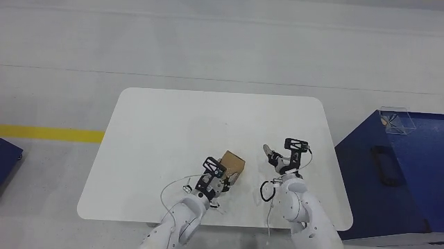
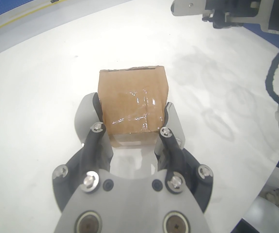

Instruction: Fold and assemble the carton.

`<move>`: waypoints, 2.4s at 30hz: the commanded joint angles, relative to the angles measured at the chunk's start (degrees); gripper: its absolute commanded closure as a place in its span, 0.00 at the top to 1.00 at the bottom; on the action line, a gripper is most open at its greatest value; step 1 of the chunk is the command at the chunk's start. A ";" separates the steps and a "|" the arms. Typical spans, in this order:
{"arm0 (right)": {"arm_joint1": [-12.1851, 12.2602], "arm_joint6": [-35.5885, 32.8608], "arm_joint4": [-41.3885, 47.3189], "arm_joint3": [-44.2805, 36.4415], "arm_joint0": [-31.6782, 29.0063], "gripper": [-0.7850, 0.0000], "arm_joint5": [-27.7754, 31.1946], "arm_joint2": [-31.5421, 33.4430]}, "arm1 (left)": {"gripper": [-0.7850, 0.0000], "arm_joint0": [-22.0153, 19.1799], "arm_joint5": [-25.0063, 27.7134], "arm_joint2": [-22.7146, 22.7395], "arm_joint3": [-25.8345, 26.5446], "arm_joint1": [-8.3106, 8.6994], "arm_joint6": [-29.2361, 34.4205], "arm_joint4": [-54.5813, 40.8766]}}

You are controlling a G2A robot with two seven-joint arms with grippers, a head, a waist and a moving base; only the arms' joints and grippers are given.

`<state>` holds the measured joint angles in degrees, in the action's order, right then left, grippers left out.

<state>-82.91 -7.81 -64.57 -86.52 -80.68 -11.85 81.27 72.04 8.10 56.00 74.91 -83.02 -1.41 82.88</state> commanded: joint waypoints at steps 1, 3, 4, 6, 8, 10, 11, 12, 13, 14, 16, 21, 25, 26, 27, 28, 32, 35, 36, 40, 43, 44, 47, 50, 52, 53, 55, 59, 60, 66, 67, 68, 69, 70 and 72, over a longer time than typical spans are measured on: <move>-0.01 1.69 3.24 -1.85 -1.87 1.00 0.87 1.08 | 0.00 1.40 1.78 0.92 2.15 -0.02 -1.17 -5.43; 0.00 3.43 6.11 -3.48 -3.74 1.00 1.96 2.19 | 0.00 3.14 3.78 2.41 4.34 -0.10 -2.59 -13.15; 0.00 4.30 7.45 -4.30 -4.60 1.00 2.41 2.66 | 0.00 4.30 5.58 3.06 5.28 -0.29 -1.99 -20.10; -0.01 5.60 9.45 -5.69 -6.20 1.00 3.39 3.20 | 0.00 5.60 7.26 5.01 6.97 -0.65 1.12 -34.68; 0.02 6.27 10.59 -6.85 -7.41 1.00 4.30 3.46 | 0.00 6.35 5.91 6.72 7.23 -0.93 6.56 -48.12; 0.09 6.13 10.45 -7.57 -8.12 1.00 4.85 3.38 | 0.00 5.76 2.38 8.19 6.70 -1.10 13.64 -58.96; 0.13 5.71 10.06 -7.81 -8.25 1.00 5.23 3.12 | 0.00 5.32 0.17 8.82 5.74 -1.12 17.09 -63.02; 0.17 5.30 9.74 -7.95 -8.29 1.00 5.49 2.94 | 0.00 4.61 -1.25 9.40 5.11 -1.10 19.35 -65.48; 0.17 5.30 9.74 -7.95 -8.29 1.00 5.49 2.94 | 0.18 4.03 -2.43 9.82 4.12 -1.04 20.52 -66.37; 0.17 5.30 9.74 -7.95 -8.29 1.00 5.49 2.94 | 0.77 3.65 -4.17 9.99 2.80 -1.03 21.34 -66.93; 0.17 5.30 9.74 -7.95 -8.29 1.00 5.49 2.94 | 1.00 2.70 -6.32 9.87 1.33 -1.07 22.57 -67.75; 0.17 5.30 9.74 -7.95 -8.29 1.00 5.49 2.94 | 1.00 2.63 -10.55 11.55 1.82 -0.72 22.65 -68.62; 0.17 5.30 9.74 -7.95 -8.29 1.00 5.49 2.94 | 1.00 5.97 -7.38 14.34 8.57 0.13 22.67 -68.69; 0.17 5.30 9.74 -7.95 -8.29 1.00 5.49 2.94 | 1.00 6.98 -4.50 14.73 11.25 0.46 22.04 -66.29; 0.17 5.30 9.74 -7.95 -8.29 1.00 5.49 2.94 | 1.00 8.43 -1.08 14.64 13.34 0.79 21.50 -63.28; 0.17 5.30 9.74 -7.95 -8.29 1.00 5.49 2.94 | 1.00 9.67 1.63 14.70 15.14 1.07 19.37 -59.40; 0.17 5.30 9.74 -7.95 -8.29 1.00 5.49 2.94 | 0.00 11.99 7.65 10.02 18.11 1.40 5.29 -35.92; 0.17 5.30 9.74 -7.95 -8.29 1.00 5.49 2.94 | 0.00 10.65 5.71 5.11 14.96 1.18 -4.56 -18.30; 0.17 5.30 9.74 -7.95 -8.29 1.00 5.49 2.94 | 0.00 9.93 4.31 3.28 13.36 0.93 -6.84 -14.82; 0.17 5.30 9.74 -7.95 -8.29 1.00 5.49 2.94 | 0.00 6.24 -2.72 -1.66 7.14 -0.18 -10.73 -6.39; 0.17 5.30 9.74 -7.95 -8.29 1.00 5.49 2.94 | 0.00 4.32 -5.53 -3.28 4.36 -0.94 -11.61 -6.45; 0.17 5.30 9.74 -7.95 -8.29 1.00 5.49 2.94 | 0.00 3.85 -5.99 -3.50 3.81 -1.12 -11.82 -6.84; 0.17 5.30 9.74 -7.95 -8.29 1.00 5.49 2.94 | 0.00 3.07 -6.42 -3.75 2.71 -1.49 -11.25 -8.54; 0.17 5.30 9.74 -7.95 -8.29 1.00 5.49 2.94 | 0.00 2.66 -6.99 -3.79 1.73 -1.68 -9.60 -9.32; 0.17 5.30 9.74 -7.95 -8.29 1.00 5.49 2.94 | 0.00 2.15 -7.95 -3.80 0.60 -1.80 -7.84 -9.23; 0.17 5.30 9.74 -7.95 -8.29 1.00 5.49 2.94 | 0.00 1.91 -8.72 -3.94 -0.10 -1.91 -6.50 -9.24; 0.17 5.30 9.74 -7.95 -8.29 1.00 5.49 2.94 | 0.00 1.31 -9.82 -4.17 -0.63 -2.11 -6.00 -8.95; 0.17 5.30 9.74 -7.95 -8.29 1.00 5.49 2.94 | 0.00 2.14 -7.94 -3.80 0.37 -2.32 -9.89 -12.18; 0.17 5.30 9.74 -7.95 -8.29 1.00 5.49 2.94 | 0.00 2.28 -7.66 -3.56 0.41 -2.28 -9.85 -12.48; 0.17 5.30 9.74 -7.95 -8.29 1.00 5.49 2.94 | 0.00 1.66 -9.83 -3.68 -1.19 -2.43 -8.68 -10.49; 0.17 5.30 9.74 -7.95 -8.29 1.00 5.49 2.94 | 0.00 1.92 -9.22 -3.71 -0.90 -2.50 -9.75 -11.28; 0.17 5.30 9.74 -7.95 -8.29 1.00 5.49 2.94 | 0.00 2.29 -7.95 -3.57 -0.44 -2.55 -10.35 -12.96; 0.17 5.30 9.74 -7.95 -8.29 1.00 5.49 2.94 | 0.00 2.48 -7.08 -3.30 -0.13 -2.53 -10.81 -13.89; 0.17 5.30 9.74 -7.95 -8.29 1.00 5.49 2.94 | 0.00 2.69 -6.47 -3.11 -0.03 -2.49 -11.27 -14.26; 0.17 5.30 9.74 -7.95 -8.29 1.00 5.49 2.94 | 0.00 2.51 -7.01 -2.96 -1.05 -2.43 -9.86 -13.46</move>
<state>-82.73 -2.51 -54.83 -94.47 -88.97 -6.36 84.21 74.75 1.64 52.99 74.45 -85.48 -12.25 68.73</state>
